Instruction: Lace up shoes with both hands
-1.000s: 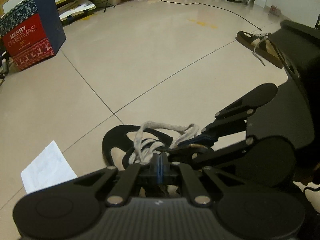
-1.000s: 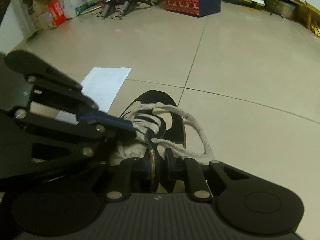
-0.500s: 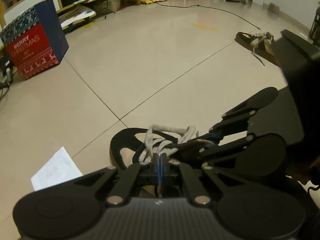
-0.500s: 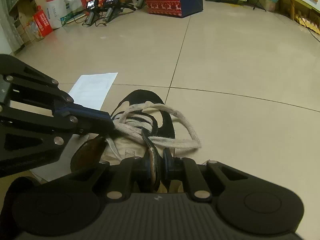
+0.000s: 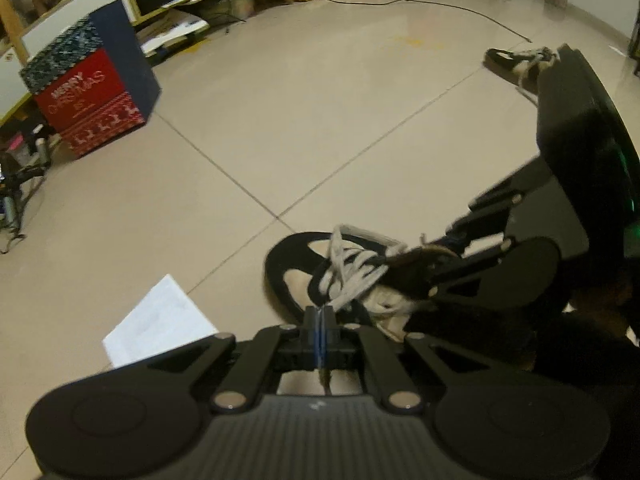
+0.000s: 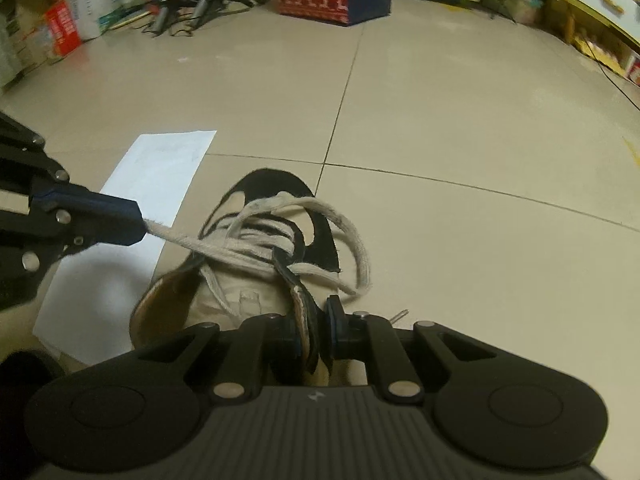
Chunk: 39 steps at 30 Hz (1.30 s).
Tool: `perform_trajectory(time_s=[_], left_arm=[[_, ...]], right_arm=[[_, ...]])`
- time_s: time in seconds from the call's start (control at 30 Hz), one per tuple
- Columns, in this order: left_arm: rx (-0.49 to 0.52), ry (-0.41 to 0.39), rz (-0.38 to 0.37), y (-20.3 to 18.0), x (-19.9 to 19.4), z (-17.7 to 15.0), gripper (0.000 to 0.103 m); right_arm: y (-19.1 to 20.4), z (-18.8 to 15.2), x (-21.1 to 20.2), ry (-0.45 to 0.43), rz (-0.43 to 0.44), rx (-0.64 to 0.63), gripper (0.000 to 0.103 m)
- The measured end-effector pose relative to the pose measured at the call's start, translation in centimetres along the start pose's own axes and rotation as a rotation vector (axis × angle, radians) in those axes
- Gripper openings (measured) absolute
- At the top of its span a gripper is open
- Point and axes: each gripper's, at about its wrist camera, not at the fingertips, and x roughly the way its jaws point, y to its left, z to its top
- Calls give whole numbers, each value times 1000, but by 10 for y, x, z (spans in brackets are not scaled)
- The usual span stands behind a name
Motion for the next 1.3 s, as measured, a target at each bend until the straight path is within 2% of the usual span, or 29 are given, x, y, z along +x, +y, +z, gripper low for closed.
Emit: perform_trajectory(time_s=[0.33,0.57,0.8,0.97,1.1,1.2,1.3], left_arm=[[24,21,63,-19,-10,1,1],[-6,1,87,-5,-21,-6,1],[-27,-24,140,15,-23,-34,1],[-110,-4,135,36,-23,-61,1],[-113,-24,197,51,-39,-63,1],[-119,-69,281,61,-58,-62,1],[-198,-121,334,78,-80,-60,1]], right_arm=[[-3,-4,-1,-23,10,42,12],[-1,-7,-1,-40,2,45,12],[5,-5,2,-32,-25,23,12],[10,-4,5,-25,-46,-2,12],[11,-3,6,-19,-51,3,12],[9,-4,6,-20,-48,8,12],[9,-6,6,-25,-50,3,12]])
